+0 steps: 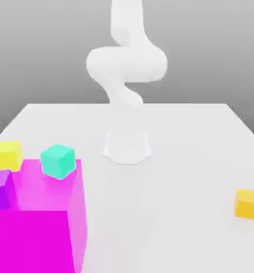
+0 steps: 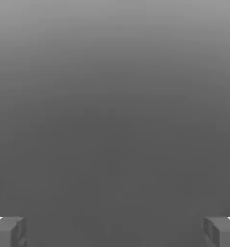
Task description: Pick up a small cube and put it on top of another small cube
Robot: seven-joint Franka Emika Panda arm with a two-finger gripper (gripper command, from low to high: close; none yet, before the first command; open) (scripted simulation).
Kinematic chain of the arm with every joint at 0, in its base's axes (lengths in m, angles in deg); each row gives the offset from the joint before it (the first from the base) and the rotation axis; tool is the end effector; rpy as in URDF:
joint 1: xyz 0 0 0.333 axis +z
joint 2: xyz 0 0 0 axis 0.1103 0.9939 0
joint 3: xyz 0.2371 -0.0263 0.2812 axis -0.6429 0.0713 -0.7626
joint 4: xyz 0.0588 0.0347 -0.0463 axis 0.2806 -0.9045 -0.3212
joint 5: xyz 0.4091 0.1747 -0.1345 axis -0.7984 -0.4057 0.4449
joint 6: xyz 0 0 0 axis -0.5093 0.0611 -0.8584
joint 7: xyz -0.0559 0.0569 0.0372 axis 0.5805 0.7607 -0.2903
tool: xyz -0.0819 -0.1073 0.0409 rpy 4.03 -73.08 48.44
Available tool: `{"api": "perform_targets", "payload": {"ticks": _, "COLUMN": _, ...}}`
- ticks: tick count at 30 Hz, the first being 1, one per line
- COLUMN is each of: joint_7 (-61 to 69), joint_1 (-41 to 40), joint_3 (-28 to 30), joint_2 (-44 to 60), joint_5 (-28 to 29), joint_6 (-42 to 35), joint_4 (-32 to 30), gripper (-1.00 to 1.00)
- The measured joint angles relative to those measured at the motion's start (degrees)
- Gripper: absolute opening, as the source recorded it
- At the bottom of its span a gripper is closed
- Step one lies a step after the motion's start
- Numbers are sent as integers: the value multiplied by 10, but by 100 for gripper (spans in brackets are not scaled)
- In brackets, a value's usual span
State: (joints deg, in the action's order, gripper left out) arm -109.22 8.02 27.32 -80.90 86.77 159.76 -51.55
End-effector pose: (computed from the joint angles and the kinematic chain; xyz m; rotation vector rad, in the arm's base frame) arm 0.4414 0.0363 0.6806 -2.5676 0.9231 -0.9707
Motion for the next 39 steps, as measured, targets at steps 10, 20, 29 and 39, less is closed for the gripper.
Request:
{"api": "perform_targets", "payload": {"ticks": 10, "joint_7": 64, "joint_1": 72, "joint_3": -95, "joint_2": 212, "joint_5": 51, "joint_6": 93, "joint_4": -57, "gripper": 0}}
{"api": "perform_targets", "payload": {"ticks": 20, "joint_7": 131, "joint_1": 171, "joint_3": -175, "joint_2": 419, "joint_5": 95, "joint_6": 185, "joint_4": -114, "gripper": 0}}
{"api": "perform_targets", "payload": {"ticks": 29, "joint_7": 115, "joint_1": 258, "joint_3": -139, "joint_2": 602, "joint_5": 180, "joint_6": 295, "joint_4": -122, "gripper": 0}}
{"api": "perform_targets", "payload": {"ticks": 39, "joint_7": 123, "joint_1": 256, "joint_3": -143, "joint_2": 594, "joint_5": 169, "joint_6": 290, "joint_4": -124, "gripper": -100}}
